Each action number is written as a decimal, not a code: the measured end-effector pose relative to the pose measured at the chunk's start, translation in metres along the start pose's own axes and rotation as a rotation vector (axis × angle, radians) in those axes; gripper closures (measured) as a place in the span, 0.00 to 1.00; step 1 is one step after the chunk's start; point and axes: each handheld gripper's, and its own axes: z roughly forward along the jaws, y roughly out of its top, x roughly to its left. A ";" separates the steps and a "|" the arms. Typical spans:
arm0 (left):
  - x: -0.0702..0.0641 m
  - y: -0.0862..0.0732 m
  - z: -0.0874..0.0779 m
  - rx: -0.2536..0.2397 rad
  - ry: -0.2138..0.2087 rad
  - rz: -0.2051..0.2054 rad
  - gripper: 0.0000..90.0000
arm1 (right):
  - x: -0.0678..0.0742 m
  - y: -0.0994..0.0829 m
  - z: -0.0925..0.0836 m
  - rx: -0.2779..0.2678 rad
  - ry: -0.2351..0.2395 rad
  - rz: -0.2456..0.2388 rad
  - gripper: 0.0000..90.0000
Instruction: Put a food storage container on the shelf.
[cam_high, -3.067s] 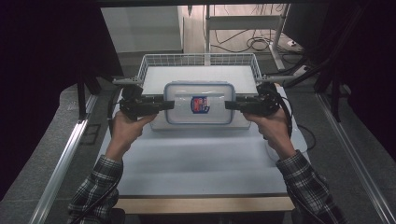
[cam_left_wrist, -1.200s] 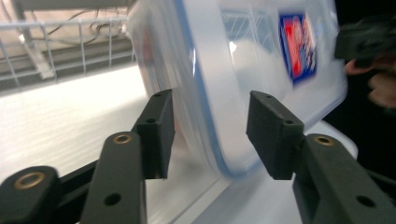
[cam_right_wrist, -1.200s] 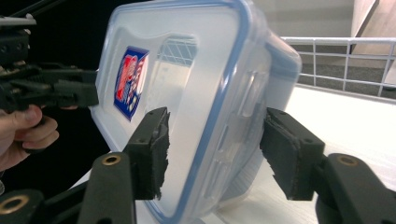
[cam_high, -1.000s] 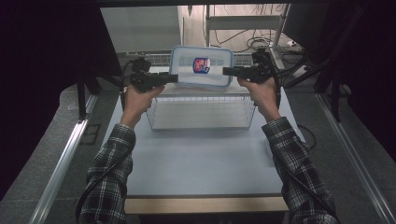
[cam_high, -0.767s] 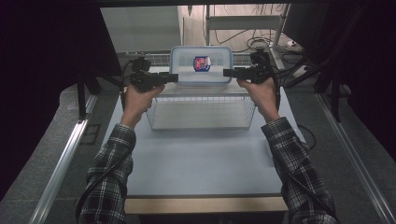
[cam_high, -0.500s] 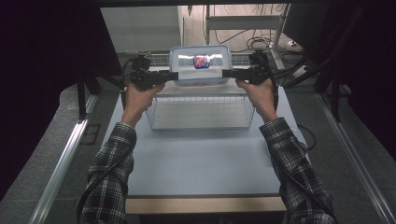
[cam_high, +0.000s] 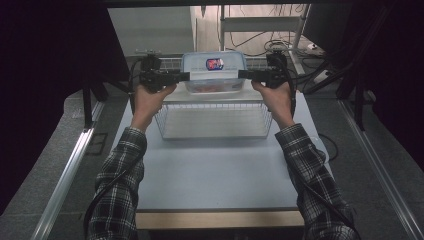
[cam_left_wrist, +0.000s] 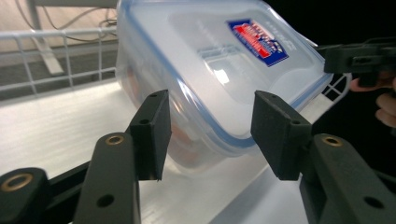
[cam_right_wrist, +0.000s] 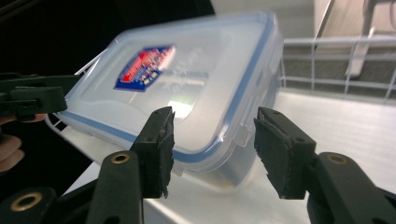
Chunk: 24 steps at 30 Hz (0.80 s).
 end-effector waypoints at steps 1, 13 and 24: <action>-0.002 0.002 0.000 0.007 0.021 0.027 0.53 | 0.001 0.001 -0.001 -0.006 0.005 -0.014 0.55; -0.011 0.000 -0.012 -0.032 0.060 0.105 0.50 | 0.007 0.000 -0.010 -0.009 0.005 -0.076 0.63; -0.024 -0.036 -0.007 0.027 0.004 0.135 0.88 | 0.004 -0.019 -0.029 -0.044 0.003 -0.173 0.84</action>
